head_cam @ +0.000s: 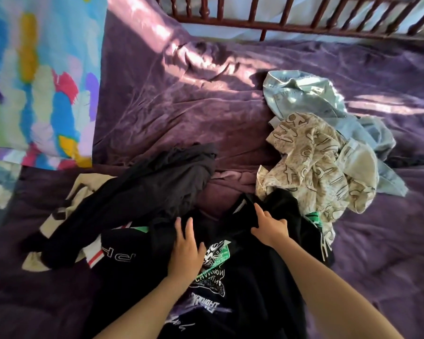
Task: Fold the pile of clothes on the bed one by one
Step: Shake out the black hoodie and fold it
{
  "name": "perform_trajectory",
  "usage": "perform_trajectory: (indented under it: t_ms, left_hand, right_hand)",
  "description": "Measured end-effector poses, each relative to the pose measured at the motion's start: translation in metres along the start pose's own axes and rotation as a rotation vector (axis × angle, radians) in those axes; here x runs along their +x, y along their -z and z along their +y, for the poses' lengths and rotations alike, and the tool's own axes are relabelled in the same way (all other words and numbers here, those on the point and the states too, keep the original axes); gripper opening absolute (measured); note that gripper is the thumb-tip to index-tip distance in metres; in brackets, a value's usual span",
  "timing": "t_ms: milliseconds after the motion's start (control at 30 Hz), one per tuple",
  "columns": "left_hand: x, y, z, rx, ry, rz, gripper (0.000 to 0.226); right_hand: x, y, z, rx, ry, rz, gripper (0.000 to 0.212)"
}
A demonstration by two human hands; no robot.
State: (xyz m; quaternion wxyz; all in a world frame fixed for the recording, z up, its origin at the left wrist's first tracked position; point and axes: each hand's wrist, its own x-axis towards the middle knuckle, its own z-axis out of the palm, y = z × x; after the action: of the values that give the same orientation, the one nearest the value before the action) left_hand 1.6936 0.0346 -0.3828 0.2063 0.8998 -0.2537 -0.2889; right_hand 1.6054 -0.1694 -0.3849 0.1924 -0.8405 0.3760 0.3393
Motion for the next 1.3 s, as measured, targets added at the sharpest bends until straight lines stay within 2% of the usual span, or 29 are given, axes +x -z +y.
perform_trajectory:
  t_ms: [100,167,233,300,400,500,600,733,900,1000,1100,1167,1300]
  left_hand:
    - [0.015,0.002,0.011,-0.241,0.174,-0.093,0.077]
    - [0.021,0.001,0.014,-0.290,0.287,-0.146,0.072]
    - [0.021,0.000,0.016,-0.164,0.251,-0.192,0.054]
    - [0.016,-0.001,0.017,-0.021,0.154,-0.262,0.037]
    - [0.006,-0.004,0.014,0.202,0.041,-0.323,0.039]
    - [-0.003,-0.003,0.008,0.341,0.009,-0.405,0.046]
    - [-0.009,0.002,0.005,0.378,-0.005,-0.423,0.039]
    - [-0.014,0.024,0.010,0.259,-0.050,-0.223,0.010]
    - [-0.007,0.063,0.032,-0.052,-0.167,0.111,0.012]
    - [0.001,0.104,0.054,-0.241,-0.191,0.264,0.036]
    - [-0.004,0.153,0.074,-0.300,-0.241,0.373,0.057]
    - [-0.013,0.186,0.084,-0.286,-0.296,0.459,0.056]
    - [-0.046,0.256,0.099,-0.267,-0.406,0.637,0.040]
  right_hand:
    - [-0.006,-0.008,0.005,-0.038,0.012,-0.006,0.072]
    - [-0.006,-0.006,0.003,-0.012,0.015,0.021,0.068]
    - [-0.004,-0.001,0.000,-0.063,0.045,0.123,0.066]
    - [0.000,0.006,-0.005,-0.220,0.134,0.236,0.066]
    - [0.009,0.017,-0.019,-0.458,0.248,0.203,0.059]
    - [0.020,0.025,-0.026,-0.654,0.178,0.128,0.048]
    - [0.026,0.036,-0.016,-0.676,0.014,0.134,0.043]
    - [0.019,0.059,0.011,-0.664,-0.111,0.223,0.042]
    - [-0.014,0.099,0.046,-0.590,-0.144,0.397,0.042]
    - [-0.045,0.127,0.059,-0.479,-0.199,0.517,0.032]
    - [-0.082,0.153,0.063,-0.380,-0.189,0.630,0.024]
    - [-0.112,0.169,0.059,-0.210,-0.146,0.768,0.018]
    - [-0.186,0.207,0.041,0.150,-0.034,0.969,0.011]
